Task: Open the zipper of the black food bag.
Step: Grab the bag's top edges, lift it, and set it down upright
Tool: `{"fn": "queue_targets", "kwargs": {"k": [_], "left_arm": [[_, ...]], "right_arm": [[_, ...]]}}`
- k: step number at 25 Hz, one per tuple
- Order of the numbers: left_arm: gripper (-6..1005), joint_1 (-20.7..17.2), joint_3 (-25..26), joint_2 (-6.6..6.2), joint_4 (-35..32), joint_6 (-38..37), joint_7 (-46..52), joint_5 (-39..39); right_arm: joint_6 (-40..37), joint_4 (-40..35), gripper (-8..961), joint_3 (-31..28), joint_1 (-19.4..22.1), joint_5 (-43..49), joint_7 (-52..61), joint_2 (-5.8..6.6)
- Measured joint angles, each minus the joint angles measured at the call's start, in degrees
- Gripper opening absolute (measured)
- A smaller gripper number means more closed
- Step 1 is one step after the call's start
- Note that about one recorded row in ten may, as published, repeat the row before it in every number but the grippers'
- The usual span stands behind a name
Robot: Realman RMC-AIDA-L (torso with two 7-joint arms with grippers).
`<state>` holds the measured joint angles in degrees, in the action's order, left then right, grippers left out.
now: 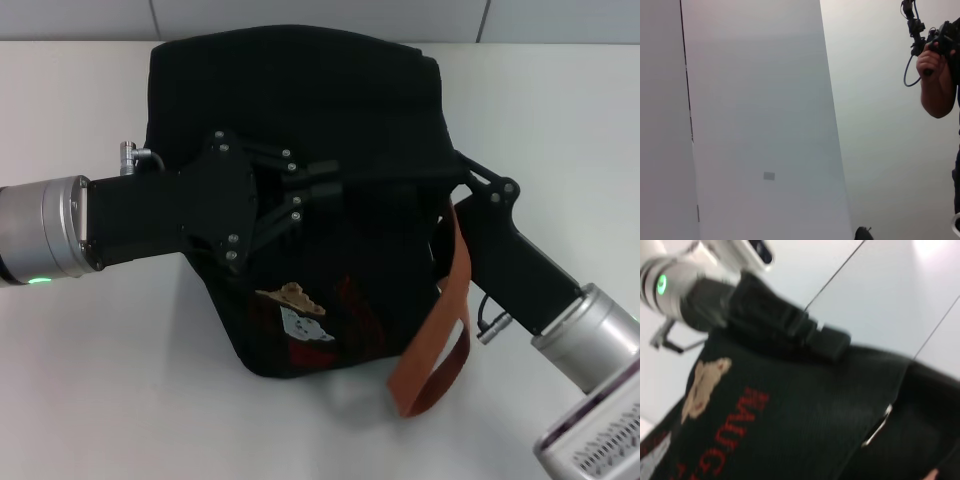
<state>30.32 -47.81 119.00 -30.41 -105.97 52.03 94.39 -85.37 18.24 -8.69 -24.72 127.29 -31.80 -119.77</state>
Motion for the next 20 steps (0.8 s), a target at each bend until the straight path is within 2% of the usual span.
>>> {"fn": "queue_targets", "kwargs": {"k": [20], "left_arm": [[95, 0.56, 0.2, -0.06, 0.67, 0.44, 0.0, -0.01]], "right_arm": [[-3.19, -2.24, 366, 2.63, 1.28, 0.06, 2.83, -0.02]]}}
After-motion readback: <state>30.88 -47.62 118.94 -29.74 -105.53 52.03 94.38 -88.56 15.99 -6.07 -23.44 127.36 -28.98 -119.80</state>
